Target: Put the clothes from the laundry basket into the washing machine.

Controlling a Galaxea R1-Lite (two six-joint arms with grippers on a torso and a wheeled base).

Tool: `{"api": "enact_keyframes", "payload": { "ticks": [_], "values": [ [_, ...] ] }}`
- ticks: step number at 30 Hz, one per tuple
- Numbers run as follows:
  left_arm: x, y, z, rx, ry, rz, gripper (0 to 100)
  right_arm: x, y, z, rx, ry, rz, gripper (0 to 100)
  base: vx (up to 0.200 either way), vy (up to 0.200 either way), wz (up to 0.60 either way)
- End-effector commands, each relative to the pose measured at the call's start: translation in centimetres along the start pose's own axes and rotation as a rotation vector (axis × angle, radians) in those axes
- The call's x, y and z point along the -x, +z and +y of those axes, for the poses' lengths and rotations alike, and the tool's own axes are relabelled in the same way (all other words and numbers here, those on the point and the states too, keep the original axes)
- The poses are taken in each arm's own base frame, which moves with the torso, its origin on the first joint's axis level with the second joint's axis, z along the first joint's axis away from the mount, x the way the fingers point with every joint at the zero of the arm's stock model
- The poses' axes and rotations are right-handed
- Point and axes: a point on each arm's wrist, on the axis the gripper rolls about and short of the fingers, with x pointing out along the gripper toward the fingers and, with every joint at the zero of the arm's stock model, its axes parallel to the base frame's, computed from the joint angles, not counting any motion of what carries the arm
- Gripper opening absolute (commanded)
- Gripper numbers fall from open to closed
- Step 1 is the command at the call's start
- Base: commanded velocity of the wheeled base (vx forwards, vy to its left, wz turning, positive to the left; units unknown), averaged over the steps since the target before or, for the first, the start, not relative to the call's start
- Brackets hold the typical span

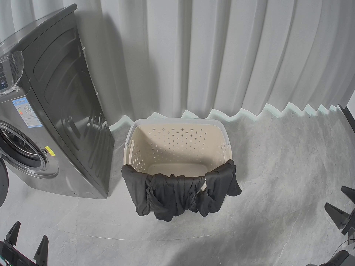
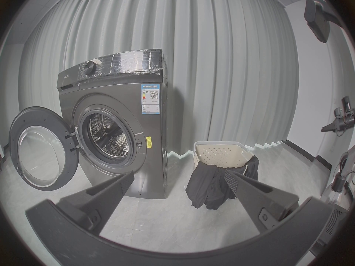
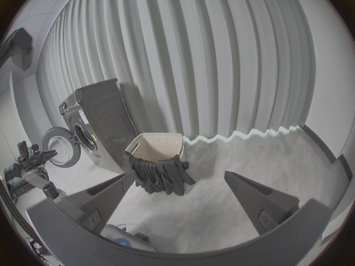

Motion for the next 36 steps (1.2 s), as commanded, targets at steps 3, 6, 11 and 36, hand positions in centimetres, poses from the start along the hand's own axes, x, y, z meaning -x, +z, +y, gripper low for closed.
{"api": "enact_keyframes", "payload": {
  "ticks": [3,6,11,36],
  "values": [
    [0.0,-0.4,0.0,0.001,0.001,-0.001,100,-9.2,0.2,-1.1,-0.064,0.072,0.309,100,0.000,0.000,0.00],
    [0.0,-0.4,0.0,0.001,0.001,-0.001,100,-11.9,-0.3,-1.4,-0.098,0.068,0.371,100,0.000,0.000,0.00],
    [0.0,-0.4,0.0,0.001,0.001,-0.001,100,-14.1,-1.1,-1.2,-0.113,0.094,0.407,100,0.000,0.000,0.00],
    [0.0,-0.4,0.0,0.001,0.001,-0.001,100,-22.8,-5.3,0.6,-0.103,0.152,0.469,100,0.000,0.000,0.00]
  ]
}}
